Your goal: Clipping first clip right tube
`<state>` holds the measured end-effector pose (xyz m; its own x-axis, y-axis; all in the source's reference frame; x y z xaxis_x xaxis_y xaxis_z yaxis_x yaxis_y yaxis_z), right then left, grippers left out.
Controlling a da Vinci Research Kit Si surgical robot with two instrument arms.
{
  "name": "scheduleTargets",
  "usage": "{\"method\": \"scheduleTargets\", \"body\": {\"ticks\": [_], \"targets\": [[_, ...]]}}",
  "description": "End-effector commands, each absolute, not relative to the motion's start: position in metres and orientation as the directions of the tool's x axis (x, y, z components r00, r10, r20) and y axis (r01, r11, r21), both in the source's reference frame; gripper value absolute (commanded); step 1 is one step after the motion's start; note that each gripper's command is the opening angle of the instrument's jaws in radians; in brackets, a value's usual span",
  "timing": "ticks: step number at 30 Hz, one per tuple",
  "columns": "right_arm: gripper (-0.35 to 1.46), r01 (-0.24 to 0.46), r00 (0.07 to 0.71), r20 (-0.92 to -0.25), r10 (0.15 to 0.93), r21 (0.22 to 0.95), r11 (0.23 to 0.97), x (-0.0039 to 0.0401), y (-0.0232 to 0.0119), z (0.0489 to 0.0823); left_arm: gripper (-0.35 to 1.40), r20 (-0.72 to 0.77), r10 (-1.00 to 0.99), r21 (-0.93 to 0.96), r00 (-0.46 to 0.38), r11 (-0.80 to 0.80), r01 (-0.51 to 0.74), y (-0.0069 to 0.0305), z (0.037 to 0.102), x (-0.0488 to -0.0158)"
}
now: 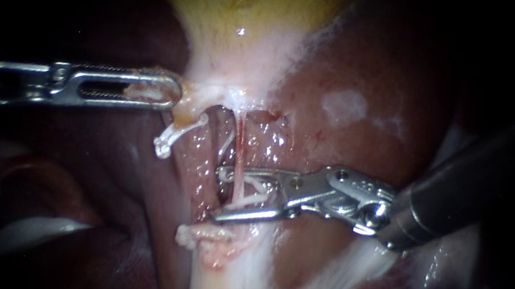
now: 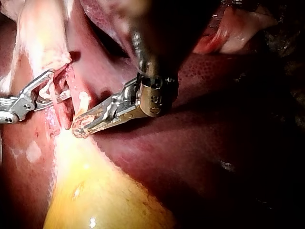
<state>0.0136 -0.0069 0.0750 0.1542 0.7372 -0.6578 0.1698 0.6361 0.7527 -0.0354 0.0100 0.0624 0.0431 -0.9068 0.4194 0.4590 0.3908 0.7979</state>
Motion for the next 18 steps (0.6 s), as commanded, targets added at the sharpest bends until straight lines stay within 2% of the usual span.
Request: {"method": "scheduleTargets", "body": {"ticks": [1, 7, 18], "targets": [[0.46, 0.183, 0.137, -0.646, 0.751, 0.762, 0.622, 0.0135, -0.0067, 0.0746, -0.35, 0.419, -0.907, 0.798, 0.043, 0.391, 0.459, 0.01, 0.0625, -0.0354], [0.45, 0.234, 0.104, -0.592, 0.799, 0.796, 0.559, 0.0135, -0.0068, 0.0731, -0.35, 0.419, -0.907, 0.798, 0.043, 0.391, 0.459, 0.01, 0.0625, -0.0353], [0.4, 0.263, 0.128, -0.547, 0.827, 0.823, 0.504, 0.0137, -0.0078, 0.0722, -0.35, 0.42, -0.907, 0.798, 0.044, 0.392, 0.458, 0.0101, 0.0626, -0.0353]]}}
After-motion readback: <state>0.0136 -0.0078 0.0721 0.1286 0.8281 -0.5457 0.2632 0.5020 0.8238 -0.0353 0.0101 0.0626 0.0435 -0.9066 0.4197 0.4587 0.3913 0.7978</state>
